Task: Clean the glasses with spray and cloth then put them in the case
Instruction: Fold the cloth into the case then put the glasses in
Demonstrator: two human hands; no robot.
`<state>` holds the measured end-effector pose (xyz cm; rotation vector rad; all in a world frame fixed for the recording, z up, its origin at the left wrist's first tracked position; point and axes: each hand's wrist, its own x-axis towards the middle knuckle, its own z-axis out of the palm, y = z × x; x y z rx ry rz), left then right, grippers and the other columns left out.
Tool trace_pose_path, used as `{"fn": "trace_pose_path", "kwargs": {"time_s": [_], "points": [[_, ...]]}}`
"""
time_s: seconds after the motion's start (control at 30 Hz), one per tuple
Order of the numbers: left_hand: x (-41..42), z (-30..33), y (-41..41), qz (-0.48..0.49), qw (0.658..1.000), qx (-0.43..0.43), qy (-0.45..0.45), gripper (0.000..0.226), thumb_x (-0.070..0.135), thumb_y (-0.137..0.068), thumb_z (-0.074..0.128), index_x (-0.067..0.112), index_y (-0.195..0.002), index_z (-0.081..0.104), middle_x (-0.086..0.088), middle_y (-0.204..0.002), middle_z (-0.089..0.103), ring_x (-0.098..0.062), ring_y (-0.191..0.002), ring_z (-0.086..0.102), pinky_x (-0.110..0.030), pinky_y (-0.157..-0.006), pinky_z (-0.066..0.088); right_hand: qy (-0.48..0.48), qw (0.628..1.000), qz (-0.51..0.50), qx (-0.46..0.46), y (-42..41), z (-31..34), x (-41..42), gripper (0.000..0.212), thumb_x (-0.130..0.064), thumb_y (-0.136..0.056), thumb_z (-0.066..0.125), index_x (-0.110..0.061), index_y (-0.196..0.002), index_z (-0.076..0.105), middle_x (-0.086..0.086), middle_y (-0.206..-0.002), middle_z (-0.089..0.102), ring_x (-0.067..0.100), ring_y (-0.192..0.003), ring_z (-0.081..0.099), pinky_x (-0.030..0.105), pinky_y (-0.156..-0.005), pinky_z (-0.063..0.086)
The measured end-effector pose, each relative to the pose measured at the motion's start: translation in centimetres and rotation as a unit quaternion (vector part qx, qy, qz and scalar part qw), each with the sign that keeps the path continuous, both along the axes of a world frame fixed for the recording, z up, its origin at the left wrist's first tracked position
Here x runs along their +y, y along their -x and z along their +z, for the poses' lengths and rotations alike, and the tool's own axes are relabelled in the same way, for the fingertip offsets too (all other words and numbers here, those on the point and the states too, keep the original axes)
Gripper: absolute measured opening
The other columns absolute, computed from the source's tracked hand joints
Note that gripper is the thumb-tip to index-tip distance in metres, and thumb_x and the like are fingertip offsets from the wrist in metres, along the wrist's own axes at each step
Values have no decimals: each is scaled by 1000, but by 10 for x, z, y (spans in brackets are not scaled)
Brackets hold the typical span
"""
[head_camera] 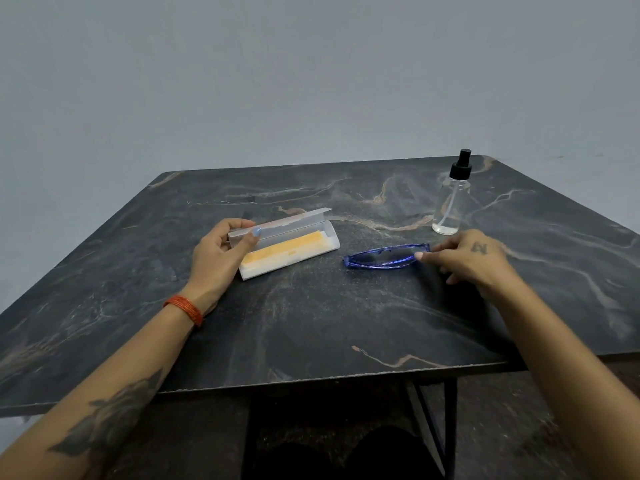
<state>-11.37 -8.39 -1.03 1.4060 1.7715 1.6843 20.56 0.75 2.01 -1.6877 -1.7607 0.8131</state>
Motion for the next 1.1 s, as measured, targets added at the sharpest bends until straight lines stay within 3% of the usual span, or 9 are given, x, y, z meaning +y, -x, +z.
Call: {"fn": "trace_pose_path", "kwargs": {"time_s": [0.17, 0.3, 0.43, 0.57, 0.73, 0.87, 1.1], "points": [[0, -1, -1, -4, 1000, -1, -2, 10, 30, -84, 63, 29, -94, 61, -4, -107, 65, -20, -97, 62, -12, -66, 48, 18, 997, 0, 70, 7, -3, 10, 24, -23, -74, 79, -3, -74, 66, 9, -61, 59, 20, -52, 57, 30, -52, 53], [2, -3, 2, -4, 1000, -5, -4, 15, 31, -84, 63, 25, -98, 62, -6, -107, 65, -22, -98, 62, -20, -70, 46, 34, 993, -4, 116, 13, -5, 15, 18, -11, -76, 74, -5, -67, 61, 13, -63, 58, 20, -52, 55, 30, -50, 52], [2, -4, 5, 0, 1000, -5, -8, 10, 33, -85, 62, 29, -94, 62, -6, -106, 65, -24, -98, 61, -24, -73, 46, 55, 975, 13, 214, 19, -4, 18, 11, -1, -81, 67, -3, -76, 58, 19, -74, 62, 21, -54, 62, 25, -45, 54], [4, -5, 7, 3, 1000, -12, -11, 9, 35, -84, 62, 31, -92, 62, -6, -105, 66, -26, -98, 61, -28, -76, 48, 52, 948, 45, 310, 25, 5, 17, 10, 9, -83, 60, 0, -82, 57, 17, -74, 64, 15, -47, 65, 24, -51, 57], [5, -4, 6, 7, 1000, 2, -21, 6, 36, -85, 59, 33, -90, 60, -5, -101, 65, -26, -98, 60, -35, -82, 48, -3, 925, 58, 374, 41, 16, 20, 25, 12, -81, 61, 2, -101, 52, 15, -75, 64, 16, -52, 66, 25, -59, 59], [7, -5, 7, 26, 999, 8, -32, 5, 40, -85, 58, 35, -85, 58, -1, -92, 65, -24, -94, 61, -38, -82, 48, -82, 913, 125, 379, 58, 32, 20, 11, 6, -82, 65, -2, -87, 60, 5, -65, 68, 12, -59, 66, 24, -63, 58], [8, -2, 3, 78, 995, 6, -57, 10, 37, -82, 62, 30, -76, 60, 6, -76, 66, -12, -75, 62, -25, -70, 49, -210, 877, 249, 353, 103, 60, 15, 15, 2, -83, 66, -13, -83, 67, -5, -72, 73, 16, -72, 70, 24, -65, 55]]}}
